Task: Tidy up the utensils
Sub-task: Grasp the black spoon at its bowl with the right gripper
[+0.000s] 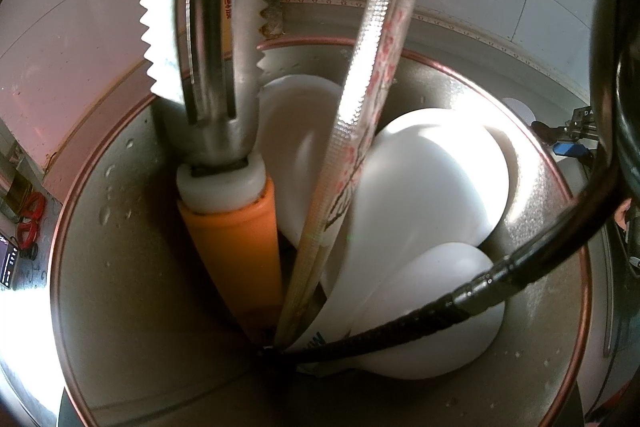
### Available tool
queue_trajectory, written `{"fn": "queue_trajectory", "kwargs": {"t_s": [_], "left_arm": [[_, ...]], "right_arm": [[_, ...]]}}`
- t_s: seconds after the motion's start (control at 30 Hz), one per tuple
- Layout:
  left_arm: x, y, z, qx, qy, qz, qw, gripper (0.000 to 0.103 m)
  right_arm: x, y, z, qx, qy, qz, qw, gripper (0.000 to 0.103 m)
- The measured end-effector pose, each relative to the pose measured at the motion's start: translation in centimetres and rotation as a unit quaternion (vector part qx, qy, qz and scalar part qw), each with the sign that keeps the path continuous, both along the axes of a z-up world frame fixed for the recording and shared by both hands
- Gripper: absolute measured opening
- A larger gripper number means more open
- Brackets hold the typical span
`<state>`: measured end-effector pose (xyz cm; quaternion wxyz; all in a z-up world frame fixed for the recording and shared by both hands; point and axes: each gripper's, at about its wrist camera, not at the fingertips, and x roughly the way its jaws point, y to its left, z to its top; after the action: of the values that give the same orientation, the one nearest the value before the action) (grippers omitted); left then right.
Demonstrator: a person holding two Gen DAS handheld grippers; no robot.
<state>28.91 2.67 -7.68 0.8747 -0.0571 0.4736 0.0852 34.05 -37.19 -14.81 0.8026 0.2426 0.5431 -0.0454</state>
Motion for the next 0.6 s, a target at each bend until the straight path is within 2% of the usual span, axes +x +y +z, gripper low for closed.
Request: {"fn": "queue_trajectory", "kwargs": {"t_s": [0.13, 0.4, 0.5, 0.6], "left_arm": [[0.0, 0.0, 0.0, 0.0, 0.0, 0.0, 1.0, 0.09], [0.0, -0.1, 0.0, -0.002, 0.0, 0.0, 1.0, 0.09], [0.0, -0.1, 0.0, -0.002, 0.0, 0.0, 1.0, 0.09], [0.0, -0.1, 0.0, -0.001, 0.0, 0.0, 1.0, 0.09]], "right_arm": [[0.5, -0.4, -0.4, -0.001, 0.001, -0.005, 1.0, 0.018], [0.5, -0.3, -0.3, -0.003, -0.004, -0.006, 1.0, 0.018], [0.8, 0.5, -0.3, -0.017, -0.004, -0.003, 1.0, 0.009], [0.7, 1.2, -0.2, -0.027, -0.011, 0.0, 1.0, 0.007]]}}
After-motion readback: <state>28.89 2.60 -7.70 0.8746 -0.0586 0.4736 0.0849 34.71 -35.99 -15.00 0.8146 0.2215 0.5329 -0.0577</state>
